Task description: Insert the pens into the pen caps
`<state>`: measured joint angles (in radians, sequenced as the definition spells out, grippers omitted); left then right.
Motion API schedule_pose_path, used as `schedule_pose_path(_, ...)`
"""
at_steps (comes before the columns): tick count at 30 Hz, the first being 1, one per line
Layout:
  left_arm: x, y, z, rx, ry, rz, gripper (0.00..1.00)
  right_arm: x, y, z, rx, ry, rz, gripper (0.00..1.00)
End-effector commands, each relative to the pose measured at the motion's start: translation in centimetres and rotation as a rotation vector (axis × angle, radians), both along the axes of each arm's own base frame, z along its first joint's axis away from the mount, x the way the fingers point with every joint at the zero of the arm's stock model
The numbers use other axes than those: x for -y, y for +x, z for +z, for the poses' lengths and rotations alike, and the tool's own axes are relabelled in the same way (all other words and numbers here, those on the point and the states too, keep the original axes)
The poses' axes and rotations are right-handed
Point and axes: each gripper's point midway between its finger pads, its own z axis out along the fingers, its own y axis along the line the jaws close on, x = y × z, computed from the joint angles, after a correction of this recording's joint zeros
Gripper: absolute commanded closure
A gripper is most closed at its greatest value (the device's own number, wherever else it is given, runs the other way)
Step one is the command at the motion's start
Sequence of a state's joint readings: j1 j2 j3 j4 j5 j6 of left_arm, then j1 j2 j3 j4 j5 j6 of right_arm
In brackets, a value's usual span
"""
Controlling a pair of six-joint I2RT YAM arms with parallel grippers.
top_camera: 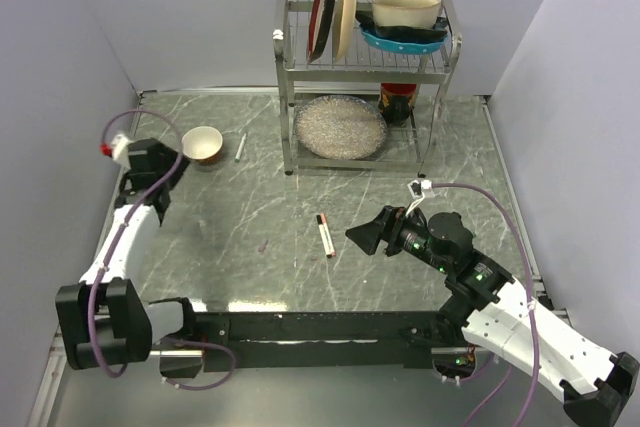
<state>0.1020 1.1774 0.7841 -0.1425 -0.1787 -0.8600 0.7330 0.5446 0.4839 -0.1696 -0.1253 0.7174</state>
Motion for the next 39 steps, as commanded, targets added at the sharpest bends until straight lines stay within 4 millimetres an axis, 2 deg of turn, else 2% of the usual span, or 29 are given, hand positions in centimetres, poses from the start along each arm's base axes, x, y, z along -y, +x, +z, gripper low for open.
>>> schedule_pose_path(1,-3.5,2.8,1.7,0.063,-0.007,0.035,0.34,-0.7,-0.4,1.7,0.052,0.067,0.041,0.07)
schedule_pose_path(2,-5.3,3.0,1.5,0.055,-0.01,0.069,0.34,-0.7,-0.5,1.9,0.058,0.074,0.047,0.08)
schedule_pose_path(3,-6.1,3.7,0.1,0.017,-0.008,0.077,0.34,-0.7,-0.5,1.9,0.064,0.079,0.047,0.08)
schedule_pose_path(4,-7.0,4.5,0.8,0.025,0.0,0.084,0.34,-0.7,-0.6,2.0,0.071,0.083,0.048,0.08)
schedule_pose_path(5,-7.8,5.0,0.4,0.011,0.003,0.088,0.34,-0.6,-0.6,2.1,0.078,0.083,0.046,0.08)
schedule_pose_path(6,-8.0,5.5,-1.5,-0.049,0.02,0.046,0.34,-0.4,-0.5,2.3,0.087,0.085,0.04,0.08)
schedule_pose_path(7,-8.4,6.5,-0.8,-0.051,0.046,0.025,0.33,-0.4,-0.6,2.4,0.094,0.087,0.041,0.08)
schedule_pose_path(8,-8.6,7.1,-1.3,-0.078,0.069,0.004,0.33,-0.4,-0.6,2.6,0.108,0.085,0.048,0.09)
schedule_pose_path(9,-9.0,7.4,-3.6,-0.154,0.097,-0.028,0.33,-0.5,-0.7,2.8,0.119,0.086,0.057,0.09)
schedule_pose_path(10,-9.5,8.0,-3.6,-0.184,0.116,-0.03,0.34,-0.4,-0.8,2.8,0.124,0.085,0.059,0.09)
schedule_pose_path(11,-10.0,8.0,-4.4,-0.222,0.133,-0.03,0.34,-0.5,-0.9,2.9,0.134,0.081,0.067,0.1)
schedule_pose_path(12,-10.3,8.0,-6.1,-0.275,0.15,-0.042,0.35,-0.4,-0.9,2.8,0.138,0.078,0.066,0.11)
schedule_pose_path(13,-10.7,8.3,-6.3,-0.288,0.167,-0.041,0.35,-0.3,-1.0,2.8,0.143,0.08,0.07,0.12)
schedule_pose_path(15,-10.8,8.5,-7.7,-0.317,0.182,-0.067,0.36,-0.2,-1.1,2.8,0.15,0.075,0.069,0.13)
schedule_pose_path(19,-10.1,9.5,-8.9,-0.318,0.167,-0.143,0.4,0.5,-1.0,3.3,0.172,0.065,0.043,0.13)
schedule_pose_path(24,-10.7,9.1,-10.9,-0.396,0.178,-0.132,0.42,1.4,-0.7,3.4,0.19,0.049,0.001,0.11)
schedule_pose_path(33,-10.3,10.0,-12.4,-0.422,0.168,-0.192,0.43,1.3,-1.0,3.7,0.2,0.064,0.012,0.11)
schedule_pose_path(35,-10.0,9.9,-13.4,-0.458,0.165,-0.207,0.45,1.4,-1.0,3.8,0.202,0.064,0.01,0.1)
schedule_pose_path(39,-10.1,10.0,-14.0,-0.525,0.214,-0.206,0.54,1.4,-0.9,3.9,0.205,0.067,0.005,0.1)
